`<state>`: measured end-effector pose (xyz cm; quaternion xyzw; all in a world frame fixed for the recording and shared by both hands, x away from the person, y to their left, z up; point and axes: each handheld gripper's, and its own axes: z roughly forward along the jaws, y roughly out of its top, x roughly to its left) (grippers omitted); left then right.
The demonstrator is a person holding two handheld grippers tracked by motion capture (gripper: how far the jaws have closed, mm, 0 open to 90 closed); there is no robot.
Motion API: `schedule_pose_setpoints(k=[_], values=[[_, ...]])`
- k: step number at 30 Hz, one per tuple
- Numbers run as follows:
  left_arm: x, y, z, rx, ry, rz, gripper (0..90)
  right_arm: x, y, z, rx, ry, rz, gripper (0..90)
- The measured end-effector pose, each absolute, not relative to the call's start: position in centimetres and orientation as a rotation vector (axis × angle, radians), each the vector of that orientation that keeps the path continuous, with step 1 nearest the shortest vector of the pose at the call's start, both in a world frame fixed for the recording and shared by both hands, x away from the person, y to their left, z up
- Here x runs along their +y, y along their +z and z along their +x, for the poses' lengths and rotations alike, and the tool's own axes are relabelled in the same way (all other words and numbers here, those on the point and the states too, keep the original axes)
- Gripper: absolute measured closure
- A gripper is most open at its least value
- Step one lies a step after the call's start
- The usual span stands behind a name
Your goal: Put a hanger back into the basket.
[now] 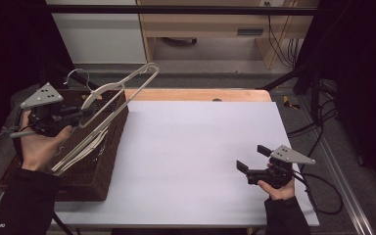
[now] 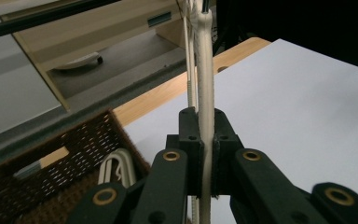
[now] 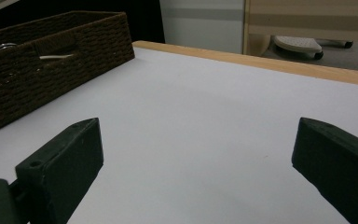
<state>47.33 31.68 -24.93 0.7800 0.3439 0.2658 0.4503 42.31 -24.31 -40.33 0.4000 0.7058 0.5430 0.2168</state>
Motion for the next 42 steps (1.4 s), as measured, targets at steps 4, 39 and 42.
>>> schedule_pose_setpoints(k=[4, 39, 42], values=[[33.6, -25.3, 48.0, 0.87, 0.696, 1.935, 85.9, -24.3, -40.3, 42.3, 1.959, 1.502, 1.109, 2.4], [41.4, -34.2, 49.1, 1.06, 0.762, 2.141, 85.8, -24.1, -40.6, 42.5, 1.976, 1.488, 1.117, 2.3], [40.8, -35.1, 49.3, 1.065, 0.755, 2.18, 85.5, -24.1, -40.6, 42.5, 1.973, 1.486, 1.118, 2.3]])
